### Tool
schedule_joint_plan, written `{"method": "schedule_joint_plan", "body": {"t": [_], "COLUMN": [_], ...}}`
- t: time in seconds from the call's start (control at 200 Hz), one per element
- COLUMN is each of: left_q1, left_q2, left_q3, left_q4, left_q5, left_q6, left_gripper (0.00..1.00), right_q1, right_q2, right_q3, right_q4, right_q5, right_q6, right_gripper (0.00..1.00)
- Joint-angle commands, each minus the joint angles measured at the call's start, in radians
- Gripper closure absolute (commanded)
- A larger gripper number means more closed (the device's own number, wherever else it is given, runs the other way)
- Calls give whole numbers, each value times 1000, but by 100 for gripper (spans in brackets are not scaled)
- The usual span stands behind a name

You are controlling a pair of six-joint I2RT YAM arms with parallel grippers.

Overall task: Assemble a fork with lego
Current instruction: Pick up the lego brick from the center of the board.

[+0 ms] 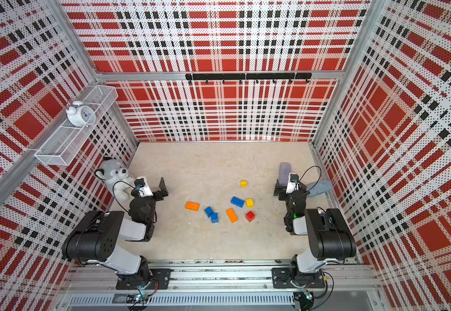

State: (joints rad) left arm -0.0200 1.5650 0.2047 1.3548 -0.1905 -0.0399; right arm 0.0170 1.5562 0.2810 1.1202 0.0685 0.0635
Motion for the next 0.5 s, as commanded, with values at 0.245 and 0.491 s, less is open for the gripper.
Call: {"method": "schedule_joint_plan", "body": {"t": [0.245, 0.491], "left_q1": [-5, 17], "left_q2": [11, 9], "left_q3": [13, 14], "left_q4": [31, 27], "left_q5": [-11, 23], "left_q6": [14, -3], "left_gripper": [2, 2], "right_q1": [5, 2], "right_q2": [13, 13], "right_q3": [16, 17], "right_q4": [20, 20], "right_q5": [2, -4], "right_q6": [-4, -2], "right_gripper": [0, 0]}}
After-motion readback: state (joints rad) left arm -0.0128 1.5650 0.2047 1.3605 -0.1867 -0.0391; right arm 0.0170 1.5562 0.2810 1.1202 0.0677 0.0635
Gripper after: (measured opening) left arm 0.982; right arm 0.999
